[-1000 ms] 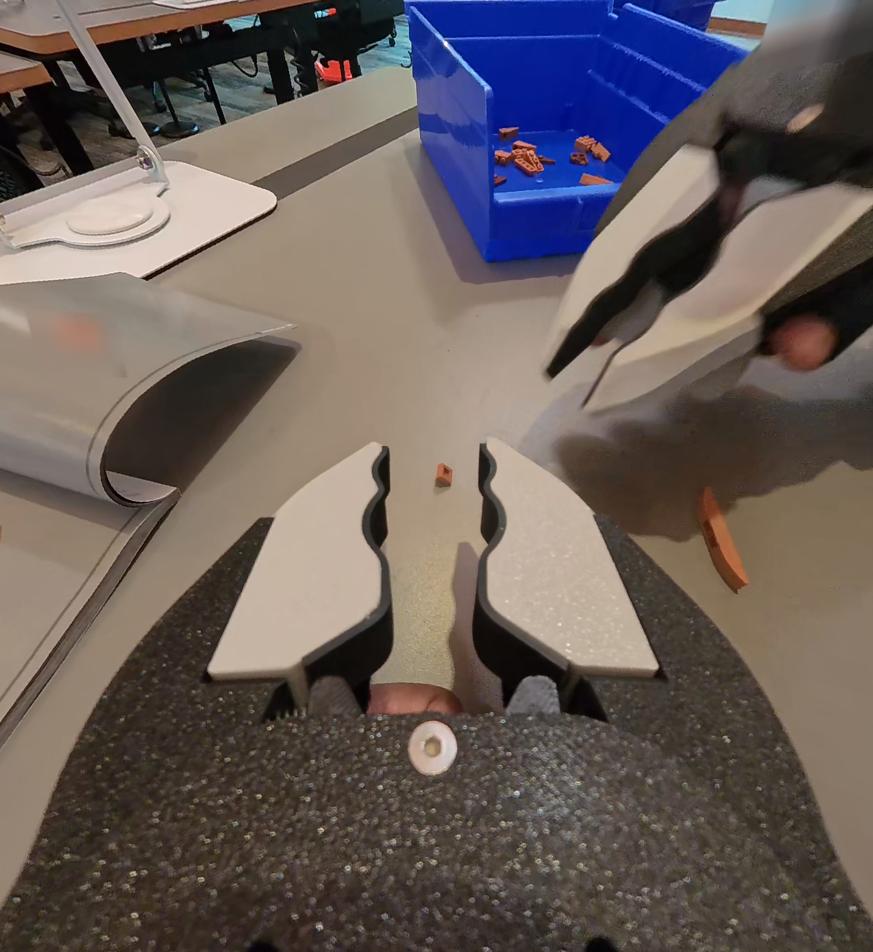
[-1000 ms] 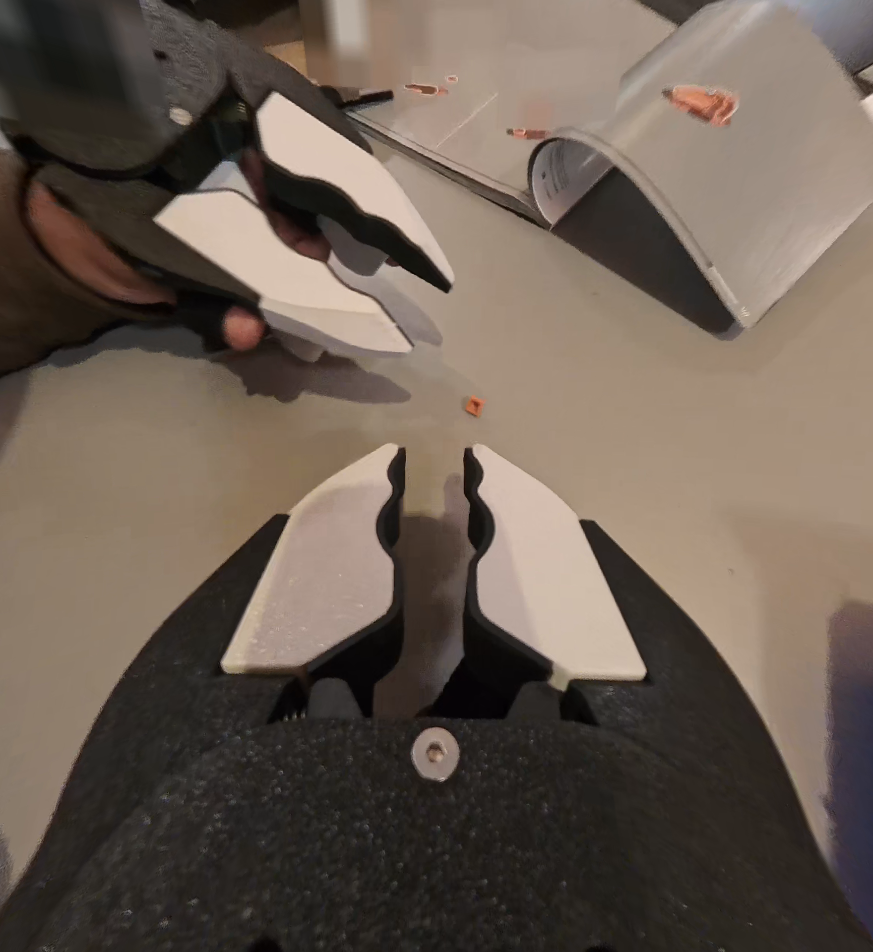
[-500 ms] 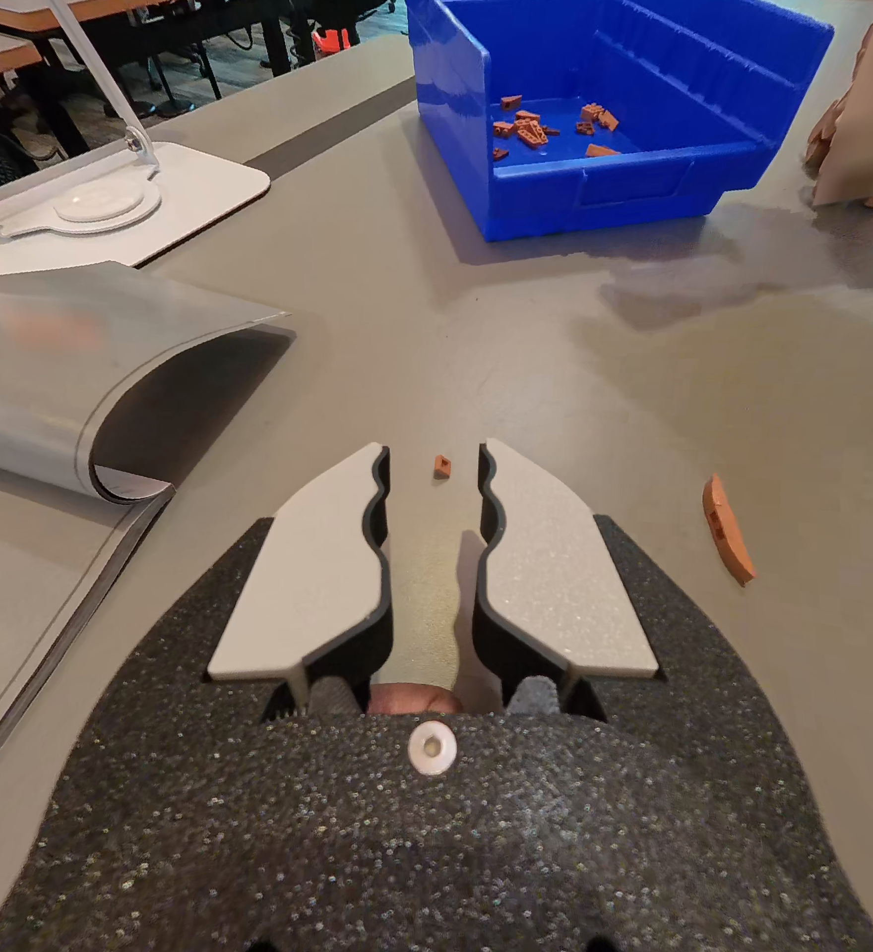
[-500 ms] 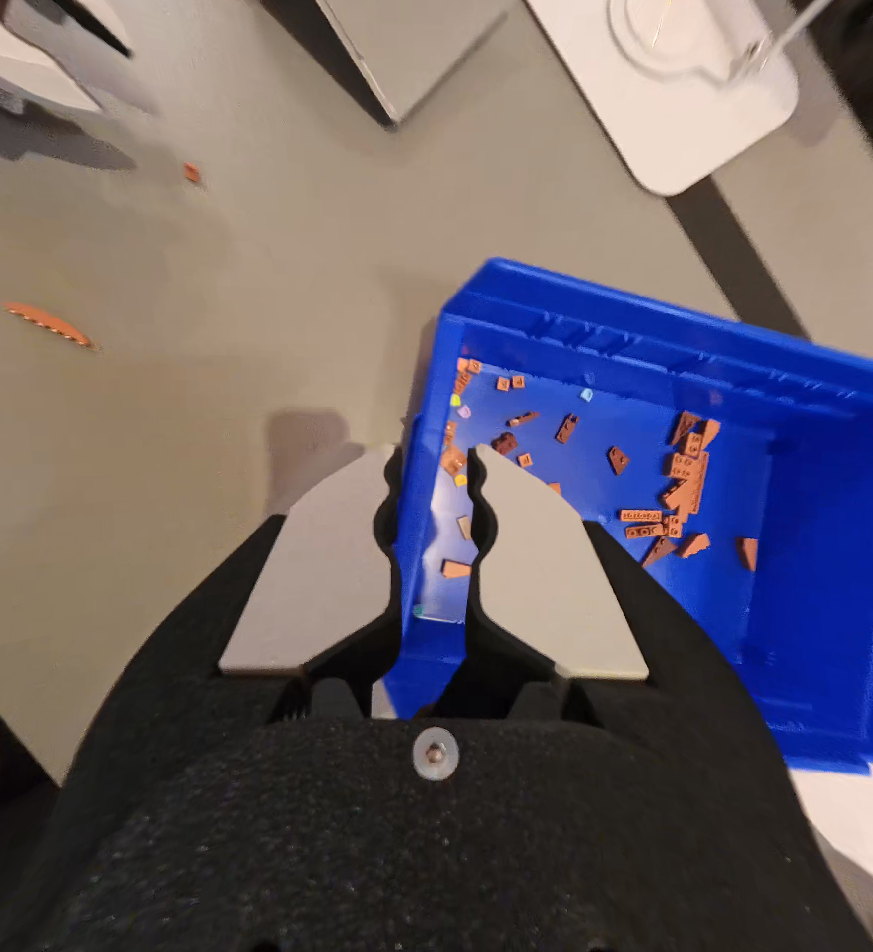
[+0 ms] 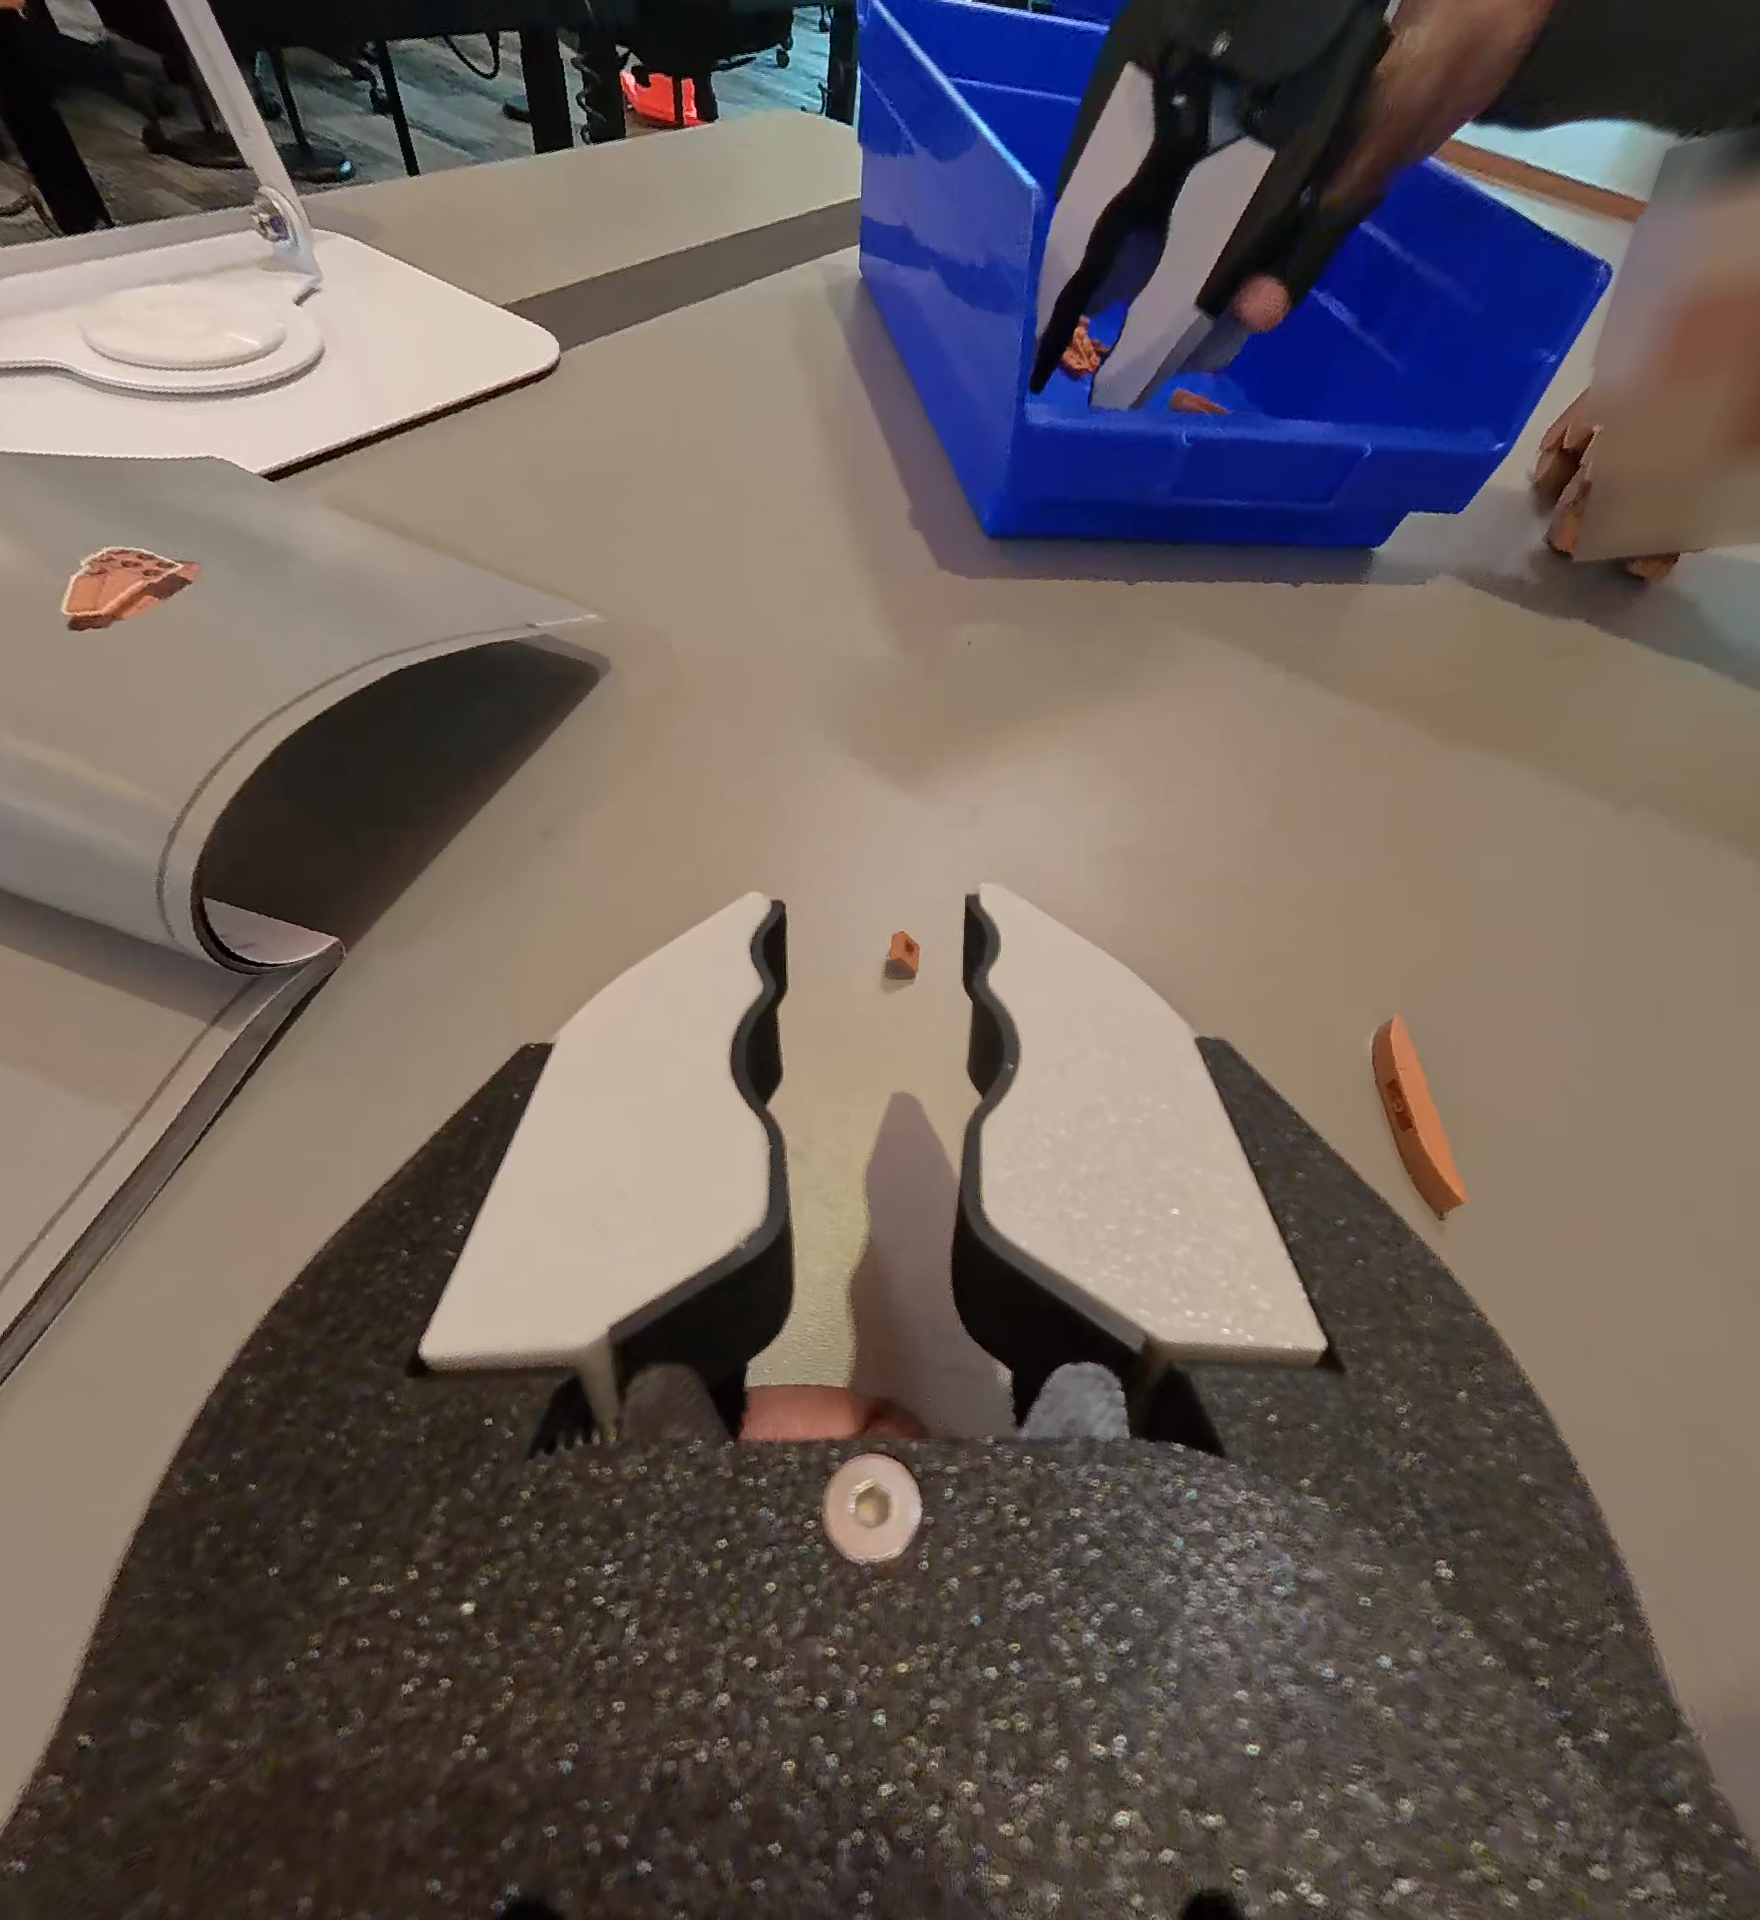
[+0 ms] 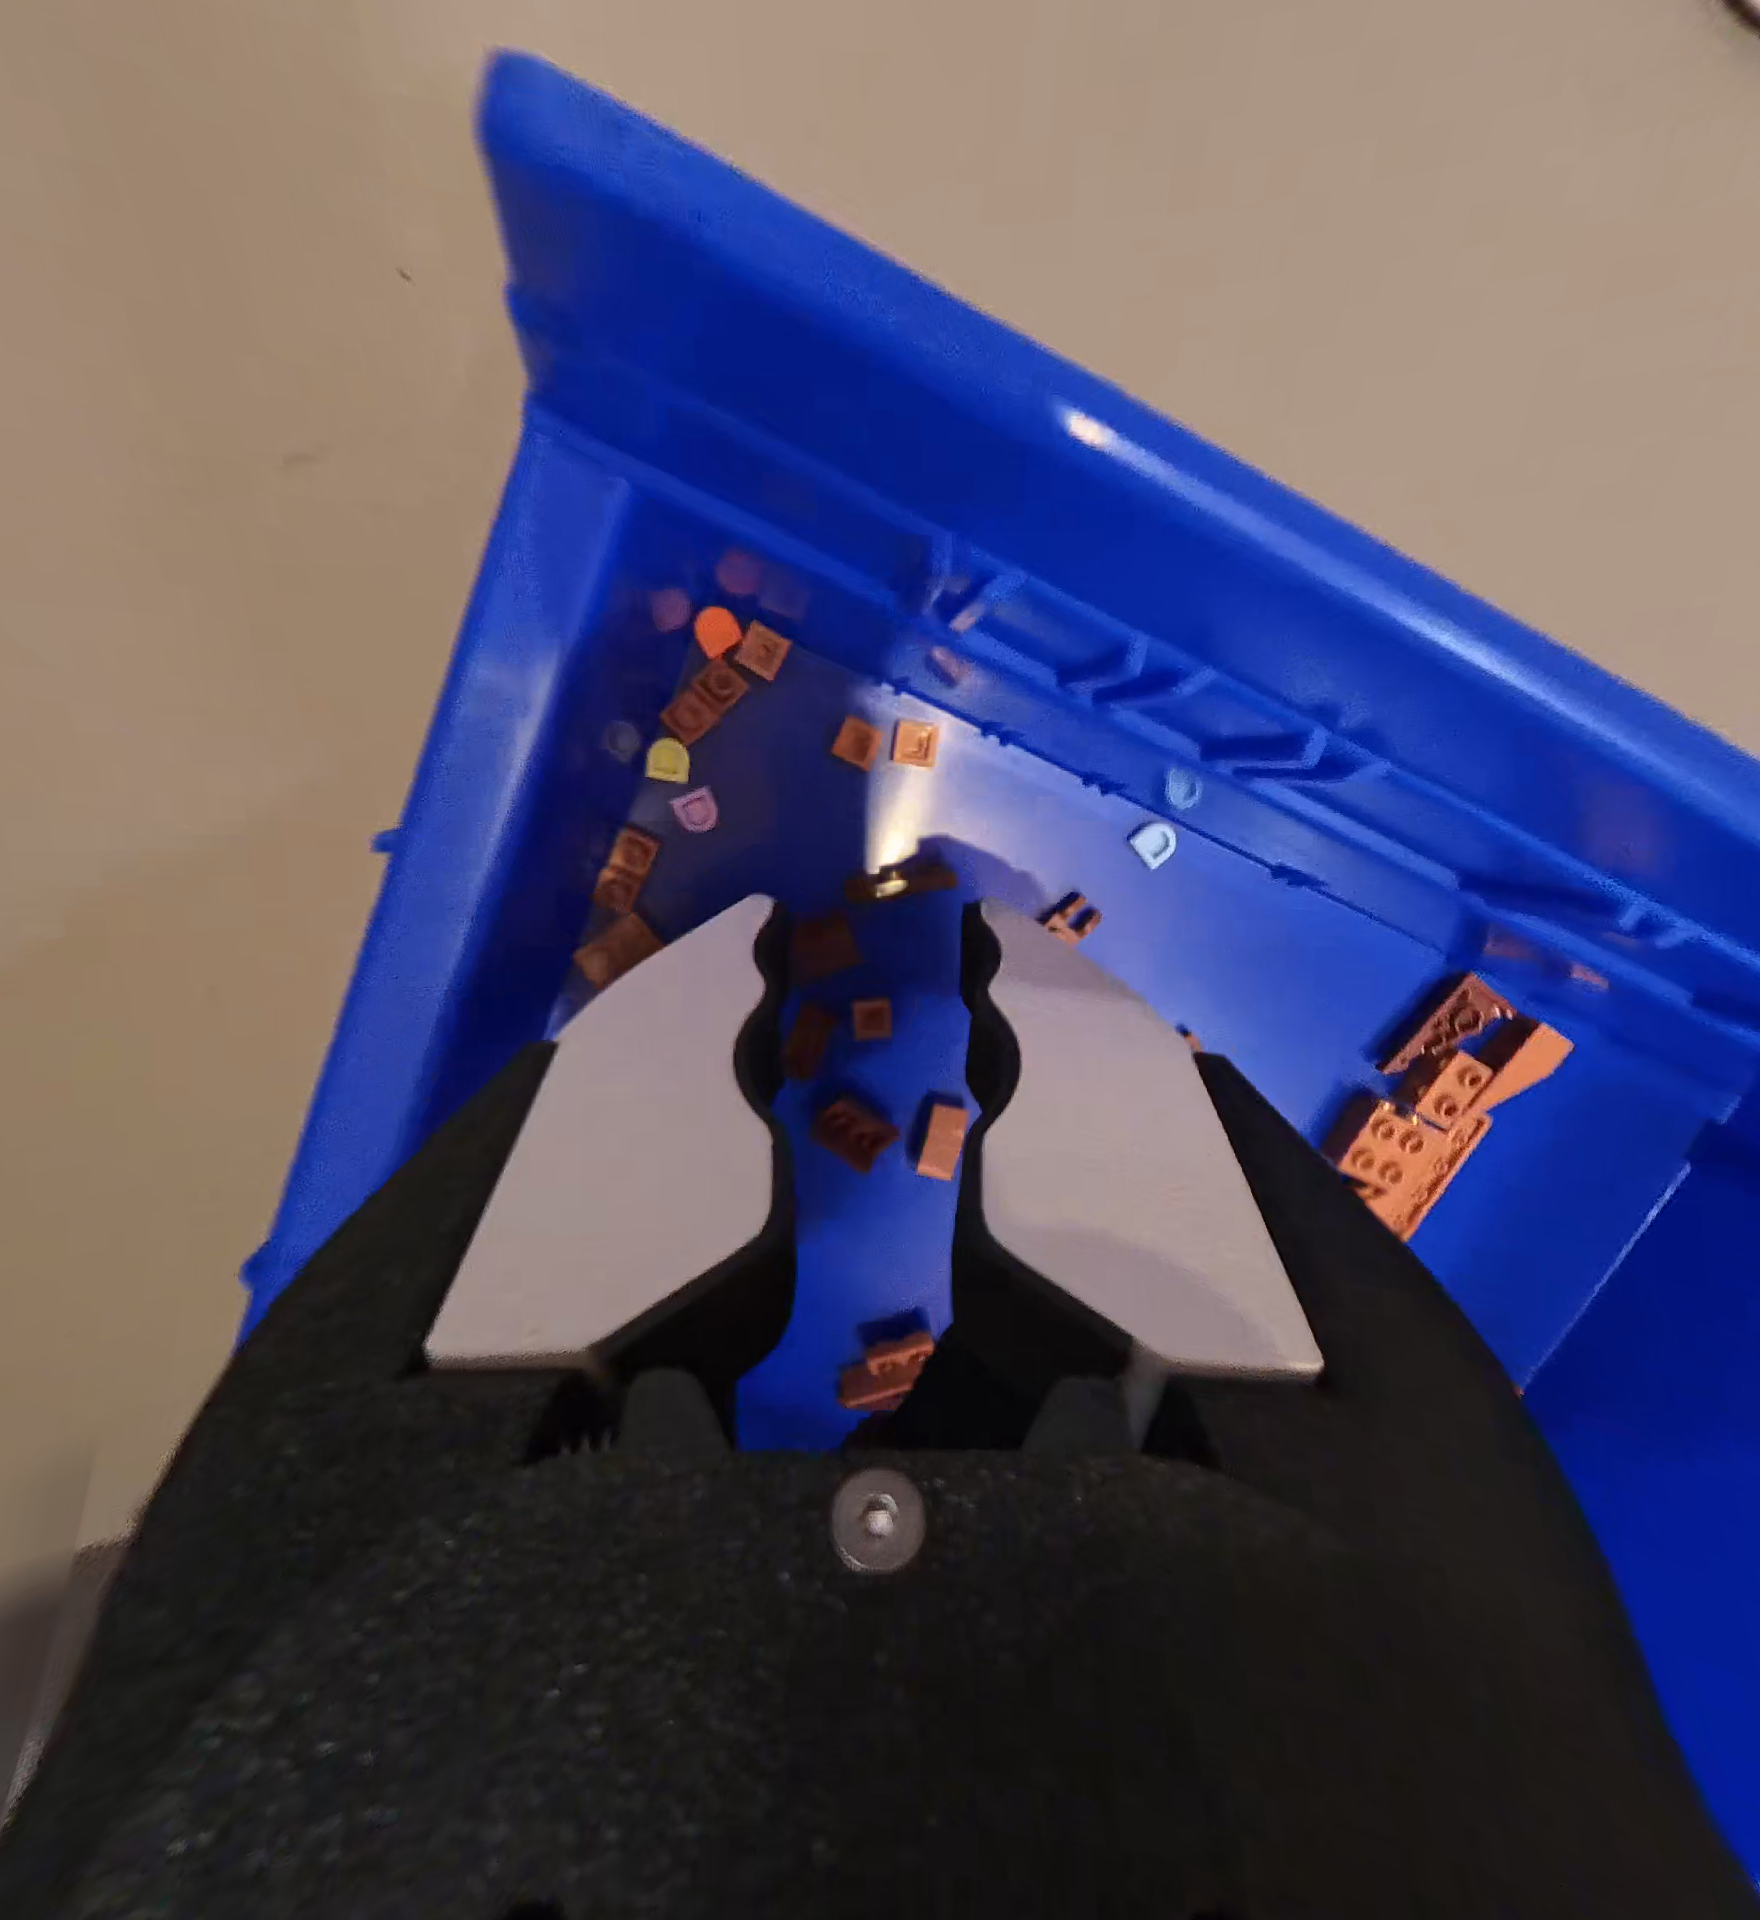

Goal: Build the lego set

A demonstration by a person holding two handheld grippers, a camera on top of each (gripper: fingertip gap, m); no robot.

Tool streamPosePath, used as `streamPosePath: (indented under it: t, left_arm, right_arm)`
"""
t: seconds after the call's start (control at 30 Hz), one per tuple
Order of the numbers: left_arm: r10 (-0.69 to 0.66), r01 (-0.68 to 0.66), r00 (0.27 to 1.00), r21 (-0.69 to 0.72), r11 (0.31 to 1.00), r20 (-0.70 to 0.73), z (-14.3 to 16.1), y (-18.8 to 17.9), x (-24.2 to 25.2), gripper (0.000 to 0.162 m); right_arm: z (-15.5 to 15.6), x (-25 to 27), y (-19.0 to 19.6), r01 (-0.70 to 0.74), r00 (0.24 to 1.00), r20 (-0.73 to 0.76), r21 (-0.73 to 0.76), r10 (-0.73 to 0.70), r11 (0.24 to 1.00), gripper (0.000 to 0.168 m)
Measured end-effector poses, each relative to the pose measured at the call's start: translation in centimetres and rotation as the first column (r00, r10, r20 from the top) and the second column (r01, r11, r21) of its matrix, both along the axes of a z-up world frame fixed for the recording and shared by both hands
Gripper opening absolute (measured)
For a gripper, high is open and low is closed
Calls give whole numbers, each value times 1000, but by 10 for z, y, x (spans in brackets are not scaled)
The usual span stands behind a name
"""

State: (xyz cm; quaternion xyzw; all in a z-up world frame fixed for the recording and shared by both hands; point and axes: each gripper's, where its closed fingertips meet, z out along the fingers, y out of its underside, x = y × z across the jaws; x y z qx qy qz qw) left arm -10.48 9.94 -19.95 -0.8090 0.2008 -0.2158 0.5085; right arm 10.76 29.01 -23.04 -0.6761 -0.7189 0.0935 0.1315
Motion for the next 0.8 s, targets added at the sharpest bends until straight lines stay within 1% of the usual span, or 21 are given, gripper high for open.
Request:
streamPosePath:
  t: [0.07, 0.27, 0.33, 0.57, 0.67, 0.8]
  left_arm:
    - [1, -1, 1000, -4, 1000, 13, 0, 0, -1, 33]
    - [-1, 1, 1000, -5, 1000, 22, 1, 0, -1, 33]
    - [-2, 2, 1000, -3, 1000, 17, 1, 0, -1, 33]
    - [-8, 8, 999, 17, 1000, -31, 0, -2, 2, 32]
    - [-13, 16, 997, 36, 999, -72, -1, -4, 5, 32]
    - [-24, 30, 992, 50, 998, -124, -3, -6, 9, 32]
  right_arm:
    - [-7, -2, 2, -18, 1000, 10, -22, 19, 1000, 33]
    - [-20, -3, 9, 1, 999, 37, -54, 1, 999, 33]
    - [-19, -5, 11, 29, 999, 30, -67, -27, 997, 24]
    - [-18, -3, 11, 71, 996, 48, -47, -68, 996, 24]
    - [-7, -6, 8, 83, 996, 31, -26, -82, 996, 24]
    - [30, -16, -3, 121, 992, -22, 24, -121, 992, 23]
